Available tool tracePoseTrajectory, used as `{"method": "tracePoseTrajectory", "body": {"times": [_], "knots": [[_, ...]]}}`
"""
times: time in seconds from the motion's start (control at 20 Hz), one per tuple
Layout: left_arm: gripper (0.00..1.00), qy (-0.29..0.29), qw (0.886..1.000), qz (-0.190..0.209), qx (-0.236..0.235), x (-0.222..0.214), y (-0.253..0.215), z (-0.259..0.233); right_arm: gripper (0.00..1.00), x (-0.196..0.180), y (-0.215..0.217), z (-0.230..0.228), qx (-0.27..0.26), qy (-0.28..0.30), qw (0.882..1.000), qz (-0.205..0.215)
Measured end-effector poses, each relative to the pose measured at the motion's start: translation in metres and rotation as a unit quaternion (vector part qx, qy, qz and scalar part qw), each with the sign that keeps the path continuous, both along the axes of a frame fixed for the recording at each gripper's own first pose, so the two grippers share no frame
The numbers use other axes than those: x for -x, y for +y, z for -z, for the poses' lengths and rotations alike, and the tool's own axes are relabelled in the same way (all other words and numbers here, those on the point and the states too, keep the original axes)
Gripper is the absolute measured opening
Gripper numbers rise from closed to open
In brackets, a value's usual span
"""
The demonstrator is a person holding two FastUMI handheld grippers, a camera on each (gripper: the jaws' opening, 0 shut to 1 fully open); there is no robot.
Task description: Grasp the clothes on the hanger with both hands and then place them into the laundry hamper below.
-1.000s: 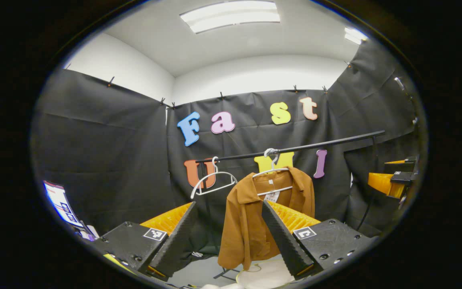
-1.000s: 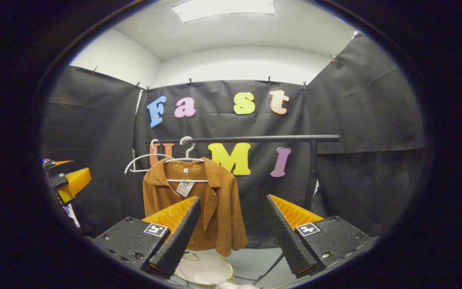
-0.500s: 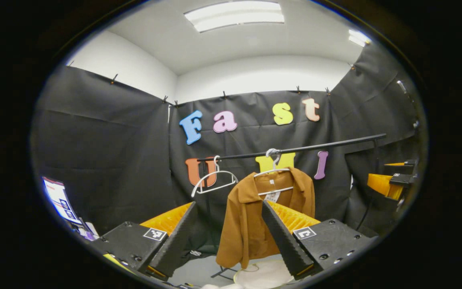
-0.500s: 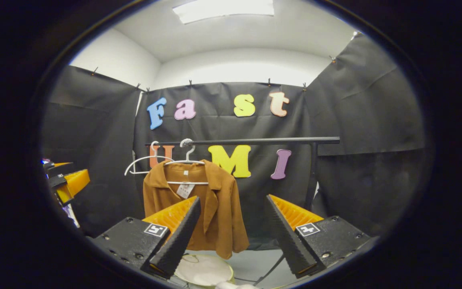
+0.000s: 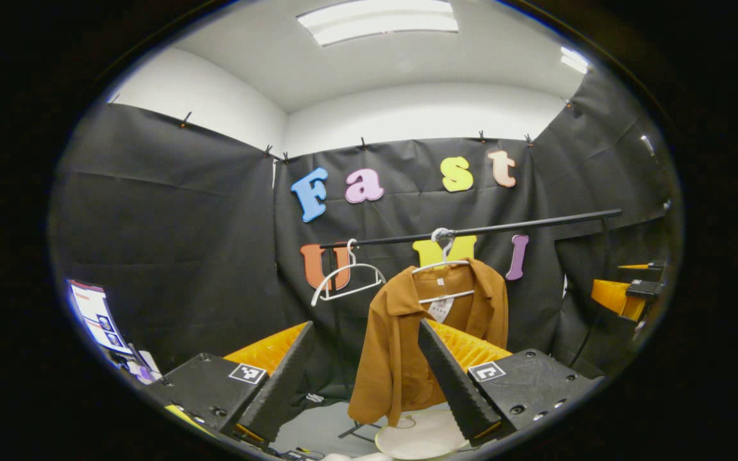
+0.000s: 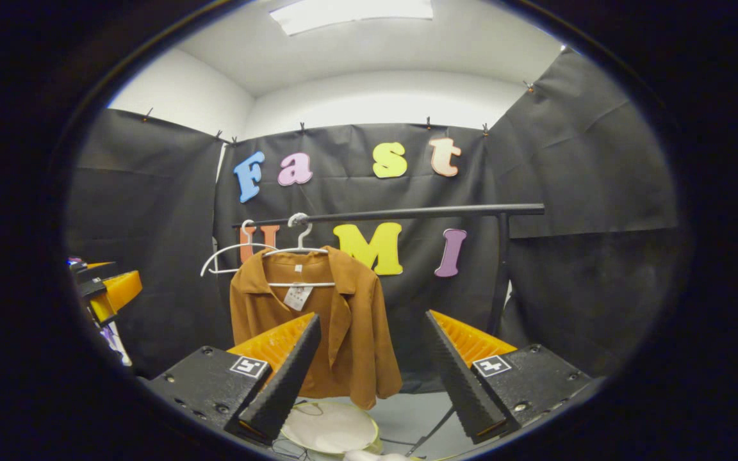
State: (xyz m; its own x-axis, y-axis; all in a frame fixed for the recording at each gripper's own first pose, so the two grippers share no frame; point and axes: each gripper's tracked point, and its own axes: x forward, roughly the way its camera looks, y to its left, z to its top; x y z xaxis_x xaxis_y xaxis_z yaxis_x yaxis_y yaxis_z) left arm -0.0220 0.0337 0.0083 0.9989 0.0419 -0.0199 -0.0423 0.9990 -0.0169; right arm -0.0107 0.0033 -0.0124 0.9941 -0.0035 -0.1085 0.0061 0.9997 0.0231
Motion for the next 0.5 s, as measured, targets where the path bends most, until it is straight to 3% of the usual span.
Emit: {"method": "tracePoseTrajectory", "body": {"times": [0.5], "knots": [[1.0, 0.011, 1.0, -0.017, -0.008, -0.005, 0.005, 0.007, 1.0, -0.009, 0.01, -0.001, 0.008, -0.004, 1.0, -0.028]]}}
